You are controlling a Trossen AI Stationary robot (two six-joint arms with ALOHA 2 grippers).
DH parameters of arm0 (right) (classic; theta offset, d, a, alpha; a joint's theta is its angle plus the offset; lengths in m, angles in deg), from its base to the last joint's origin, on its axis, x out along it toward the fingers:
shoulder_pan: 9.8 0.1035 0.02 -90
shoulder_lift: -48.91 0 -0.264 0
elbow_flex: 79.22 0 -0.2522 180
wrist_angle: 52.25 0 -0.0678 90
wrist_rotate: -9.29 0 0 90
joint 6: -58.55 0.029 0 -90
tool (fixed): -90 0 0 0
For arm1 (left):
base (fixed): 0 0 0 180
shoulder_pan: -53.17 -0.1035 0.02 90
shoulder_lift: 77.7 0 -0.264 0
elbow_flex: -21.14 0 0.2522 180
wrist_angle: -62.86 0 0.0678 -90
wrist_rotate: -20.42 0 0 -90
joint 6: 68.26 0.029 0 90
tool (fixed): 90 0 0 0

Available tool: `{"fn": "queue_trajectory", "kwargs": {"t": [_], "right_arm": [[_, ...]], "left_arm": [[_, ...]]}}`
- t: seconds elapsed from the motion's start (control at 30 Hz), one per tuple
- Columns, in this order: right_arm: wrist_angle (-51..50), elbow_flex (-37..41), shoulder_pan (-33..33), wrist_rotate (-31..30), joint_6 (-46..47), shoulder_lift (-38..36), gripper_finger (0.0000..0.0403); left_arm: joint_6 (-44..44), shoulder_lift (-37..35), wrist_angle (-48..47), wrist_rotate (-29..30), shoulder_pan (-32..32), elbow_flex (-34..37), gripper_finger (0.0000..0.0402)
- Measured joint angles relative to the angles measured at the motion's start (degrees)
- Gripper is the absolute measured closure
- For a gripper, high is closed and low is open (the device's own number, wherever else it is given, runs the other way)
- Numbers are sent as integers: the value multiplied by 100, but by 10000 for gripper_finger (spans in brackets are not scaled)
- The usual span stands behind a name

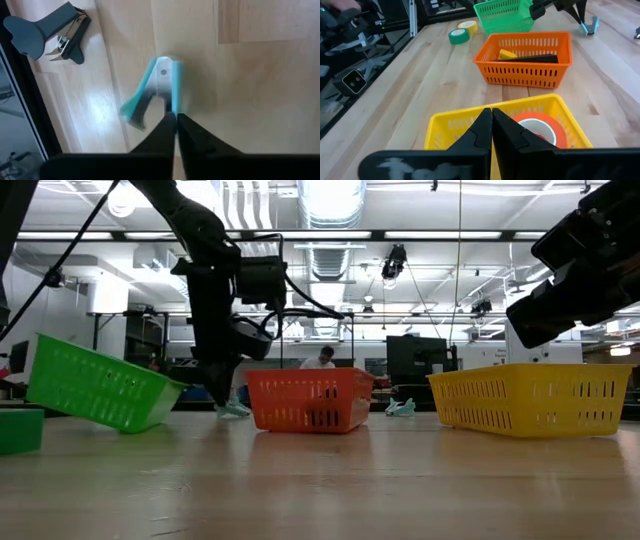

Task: Pick and place Stapler, Stapler remover, tape
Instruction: Put the left light blue staple remover into the green bin

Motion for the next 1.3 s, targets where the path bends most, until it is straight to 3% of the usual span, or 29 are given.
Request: {"fn": "queue_trajectory", "kwargs": {"t": [0.37, 0.6, 0.87, 1.1, 1.3], "right_arm": [[0, 0, 0, 0, -2, 0, 394], [11, 0, 0, -2, -2, 2, 394], [11, 0, 0, 0, -2, 2, 394], [13, 0, 0, 0, -2, 2, 394], [20, 0, 0, -1, -2, 2, 394]], "left_arm": [[-120, -103, -186, 116, 10, -64, 399], [-347, -547, -395, 132, 65, -81, 400], [-1805, -1677, -2288, -101, 806, -283, 401], [-4119, -2739, -2971, -1762, 1595, -401, 397], [-5299, -2863, -2900, -2465, 2153, 62, 398]]}}
